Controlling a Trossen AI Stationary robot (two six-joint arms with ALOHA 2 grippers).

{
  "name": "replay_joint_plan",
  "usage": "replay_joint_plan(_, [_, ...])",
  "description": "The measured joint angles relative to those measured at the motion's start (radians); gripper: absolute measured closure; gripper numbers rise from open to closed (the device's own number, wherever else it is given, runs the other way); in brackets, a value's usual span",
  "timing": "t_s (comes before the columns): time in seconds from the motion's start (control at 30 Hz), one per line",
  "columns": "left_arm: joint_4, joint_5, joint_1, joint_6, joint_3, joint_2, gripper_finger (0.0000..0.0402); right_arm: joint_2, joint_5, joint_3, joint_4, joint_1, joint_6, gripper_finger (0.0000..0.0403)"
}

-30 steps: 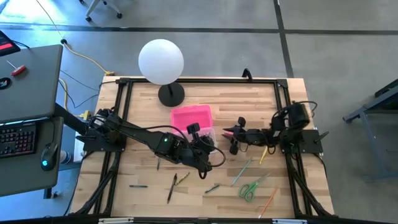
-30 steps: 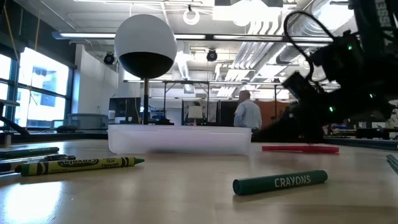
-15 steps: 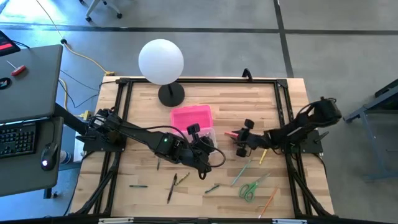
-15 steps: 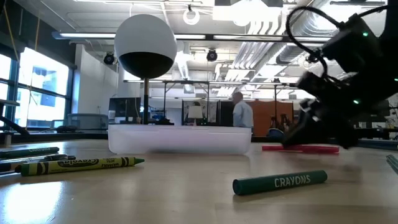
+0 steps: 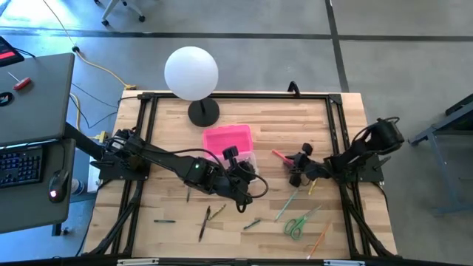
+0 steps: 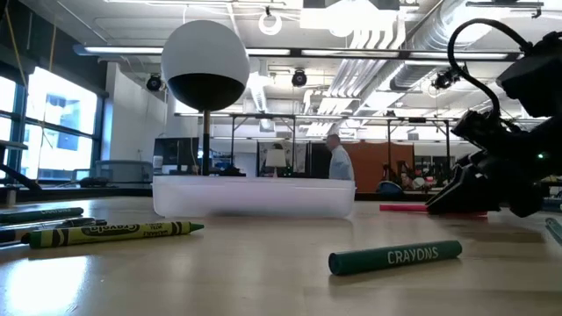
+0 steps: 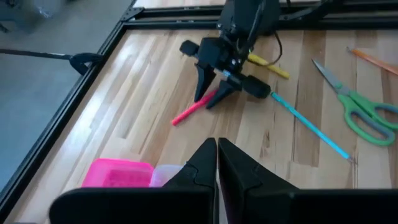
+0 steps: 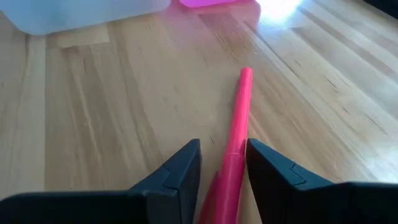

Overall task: Pick & place school supplies into a supply box
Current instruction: Put the pink pen into the pink supply box

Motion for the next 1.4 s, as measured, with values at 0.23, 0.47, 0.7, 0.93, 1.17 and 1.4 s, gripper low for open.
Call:
replay_joint_plan(0.23, [0.003, 0.002, 0.0, 0.005, 0.0, 0.0, 0.0355, 0.167, 0.042, 0.08, 0.079, -0.05, 0.032, 0.0294])
replay_joint_plan(0.47, [-0.001, 0.009, 0.0, 0.008, 0.0, 0.0, 0.0355, 0.32, 0.073, 0.1, 0.245, -0.07, 0.012, 0.0369])
replay_joint_plan(0.7, [-0.003, 0.009, 0.0, 0.007, 0.0, 0.0, 0.0355, 0.322, 0.003, 0.096, 0.394, -0.068, -0.095, 0.0382])
replay_joint_plan(0.93, [-0.044, -0.01, -0.001, 0.007, 0.0, -0.024, 0.0355, 0.194, -0.108, 0.15, 0.471, -0.063, -0.229, 0.0386])
replay_joint_plan(1.17, [-0.11, -0.1, -0.001, 0.0, 0.002, -0.115, 0.0355, 0.092, -0.223, 0.461, 0.066, -0.073, -0.415, 0.0383])
replay_joint_plan(1.4, [-0.138, -0.1, 0.0, 0.0, 0.002, -0.196, 0.0355, 0.22, -0.352, 0.932, -0.554, -0.135, -0.516, 0.0378])
